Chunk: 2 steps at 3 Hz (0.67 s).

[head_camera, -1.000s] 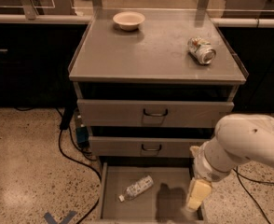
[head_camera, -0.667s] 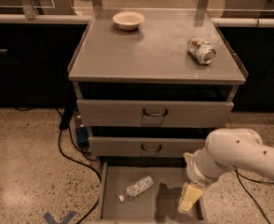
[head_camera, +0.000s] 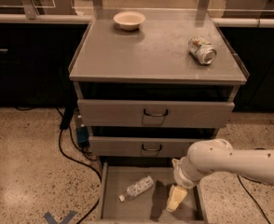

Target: Pick blue plastic bottle from bottom drawer and place on counter

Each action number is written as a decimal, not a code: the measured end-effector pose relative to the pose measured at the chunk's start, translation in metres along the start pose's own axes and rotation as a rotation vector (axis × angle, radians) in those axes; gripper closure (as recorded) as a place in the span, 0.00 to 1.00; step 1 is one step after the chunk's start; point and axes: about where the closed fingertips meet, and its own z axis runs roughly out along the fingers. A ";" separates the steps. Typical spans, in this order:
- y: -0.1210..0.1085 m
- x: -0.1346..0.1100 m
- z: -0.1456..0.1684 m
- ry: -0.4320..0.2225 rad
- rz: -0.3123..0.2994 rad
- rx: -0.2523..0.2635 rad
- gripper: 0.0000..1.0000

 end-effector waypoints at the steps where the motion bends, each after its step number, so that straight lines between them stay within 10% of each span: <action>1: -0.002 0.006 0.054 -0.038 0.034 -0.049 0.00; 2: -0.002 0.006 0.054 -0.039 0.034 -0.049 0.00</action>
Offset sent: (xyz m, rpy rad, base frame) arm 0.0088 0.0061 -0.0341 0.0350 0.0200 -0.0120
